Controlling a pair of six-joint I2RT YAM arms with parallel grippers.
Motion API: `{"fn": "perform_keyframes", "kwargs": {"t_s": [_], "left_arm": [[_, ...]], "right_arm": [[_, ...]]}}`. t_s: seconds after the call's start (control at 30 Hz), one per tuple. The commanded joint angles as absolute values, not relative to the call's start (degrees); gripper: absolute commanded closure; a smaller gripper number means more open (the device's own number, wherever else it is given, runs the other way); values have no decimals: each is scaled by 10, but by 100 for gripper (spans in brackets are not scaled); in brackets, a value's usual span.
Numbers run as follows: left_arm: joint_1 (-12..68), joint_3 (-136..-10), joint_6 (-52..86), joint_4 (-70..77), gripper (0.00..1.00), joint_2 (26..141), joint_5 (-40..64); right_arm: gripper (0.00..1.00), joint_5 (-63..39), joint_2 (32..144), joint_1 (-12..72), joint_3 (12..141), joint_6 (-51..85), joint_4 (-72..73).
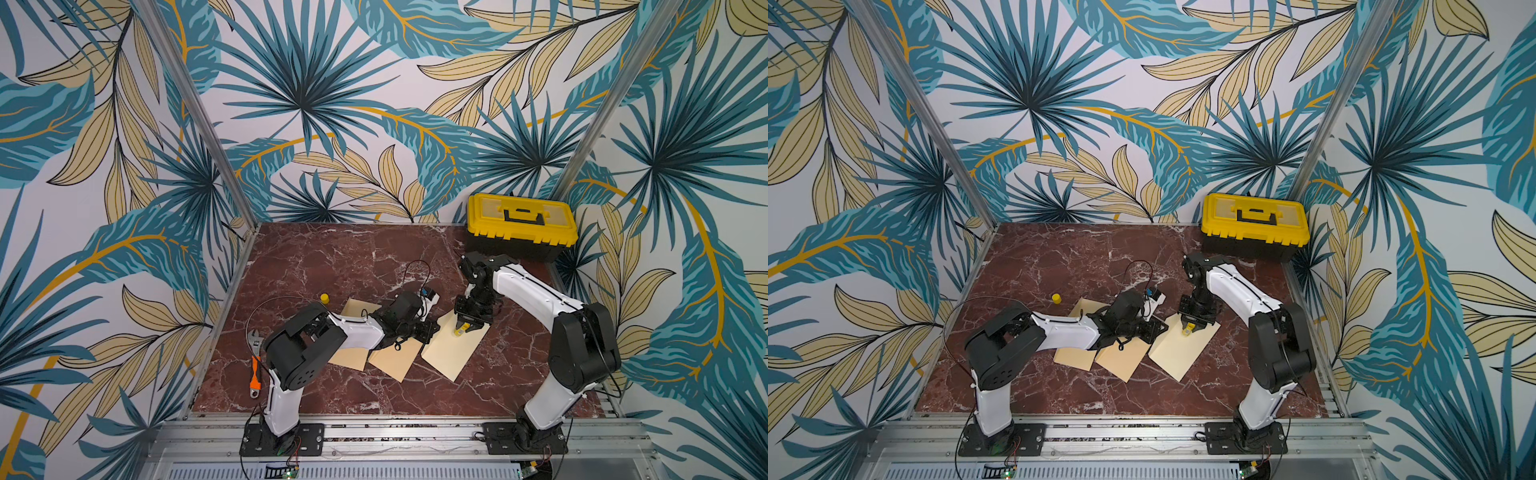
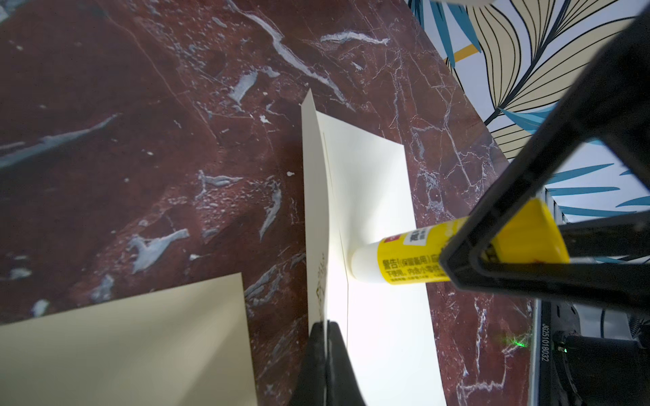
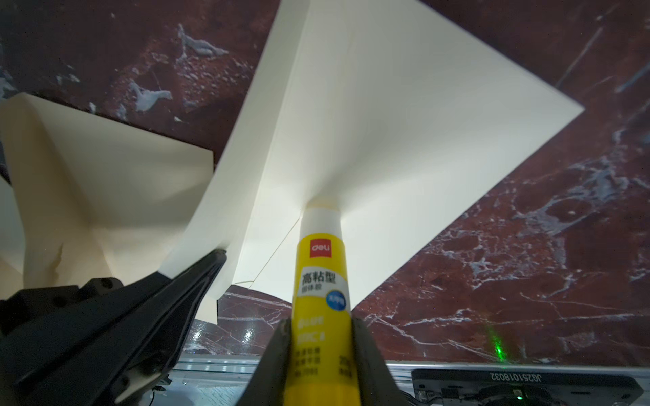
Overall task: Seal the envelope with a glue stick
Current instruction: Open the envelope at the center of the board, then apply the envelope at the center of the board.
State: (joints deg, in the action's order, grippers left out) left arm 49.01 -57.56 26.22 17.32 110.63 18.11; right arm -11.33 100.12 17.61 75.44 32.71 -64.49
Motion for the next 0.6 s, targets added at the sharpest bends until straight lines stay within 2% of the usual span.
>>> {"fn": "perform_keyframes", "kwargs": {"t_s": [0.0,0.37,0.57], "left_arm": [[488,-566,251,197,97,1107,187],[486,-555,249,210,97,1103,189],[483,-553,250,214,97,1105,192]], "right_arm": [[100,-119,1020,180,767,320,-688],[100,-85,1063,168,801,308,-707],[100,-123,1073,164,794,302,-703]]}}
